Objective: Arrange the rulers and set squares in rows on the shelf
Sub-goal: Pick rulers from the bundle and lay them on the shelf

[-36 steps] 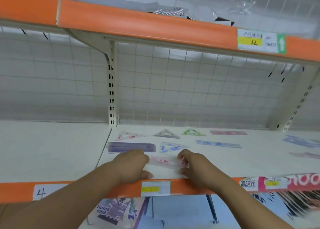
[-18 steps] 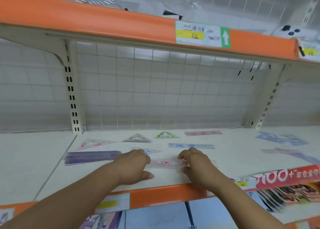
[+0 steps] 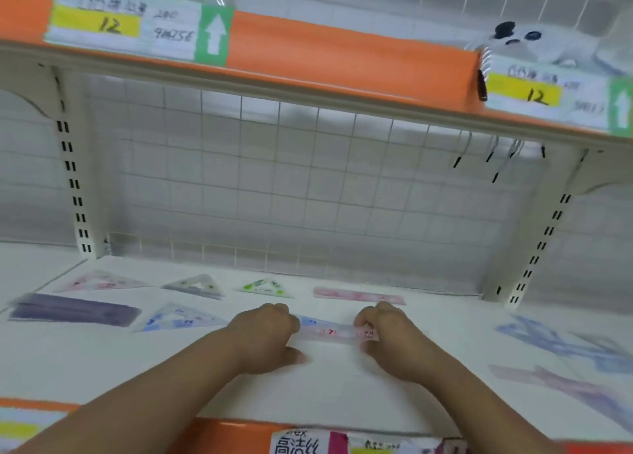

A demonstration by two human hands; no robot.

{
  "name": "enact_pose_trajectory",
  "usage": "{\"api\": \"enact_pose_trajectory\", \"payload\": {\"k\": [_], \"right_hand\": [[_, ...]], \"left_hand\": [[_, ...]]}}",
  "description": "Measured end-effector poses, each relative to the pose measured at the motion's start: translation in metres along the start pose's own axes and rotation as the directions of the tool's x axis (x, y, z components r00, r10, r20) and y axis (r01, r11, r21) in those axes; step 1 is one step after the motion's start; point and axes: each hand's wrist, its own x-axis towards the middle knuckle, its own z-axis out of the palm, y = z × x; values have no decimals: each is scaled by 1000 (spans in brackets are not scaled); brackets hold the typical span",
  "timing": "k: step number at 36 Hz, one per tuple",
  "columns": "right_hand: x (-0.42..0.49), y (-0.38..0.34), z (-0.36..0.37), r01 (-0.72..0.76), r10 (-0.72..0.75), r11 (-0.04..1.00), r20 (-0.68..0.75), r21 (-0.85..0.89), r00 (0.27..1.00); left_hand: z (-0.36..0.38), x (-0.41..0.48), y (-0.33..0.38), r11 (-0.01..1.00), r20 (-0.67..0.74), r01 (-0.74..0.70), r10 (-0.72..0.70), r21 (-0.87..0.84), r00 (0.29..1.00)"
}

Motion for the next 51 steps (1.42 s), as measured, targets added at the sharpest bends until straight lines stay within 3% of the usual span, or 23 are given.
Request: {"api": "enact_pose_trajectory", "payload": {"k": [7,23,39,51], "right_hand": [[24,40,-5,79,-79,995,0,60,997],[117,65,10,44,-45,994,6,100,999],[145,77,19,34,-46,990,86,138,995],[142,79,24,67,-72,995,70,69,995]], "left_hand": [[1,14,23,997,14,76,-76,-7,997],[-5,5,14,973,42,229,-229,12,973],[-8,21,15,972,73,225,-229,61,971],[-9,24,19,972,68,221,-226,81,972]]}}
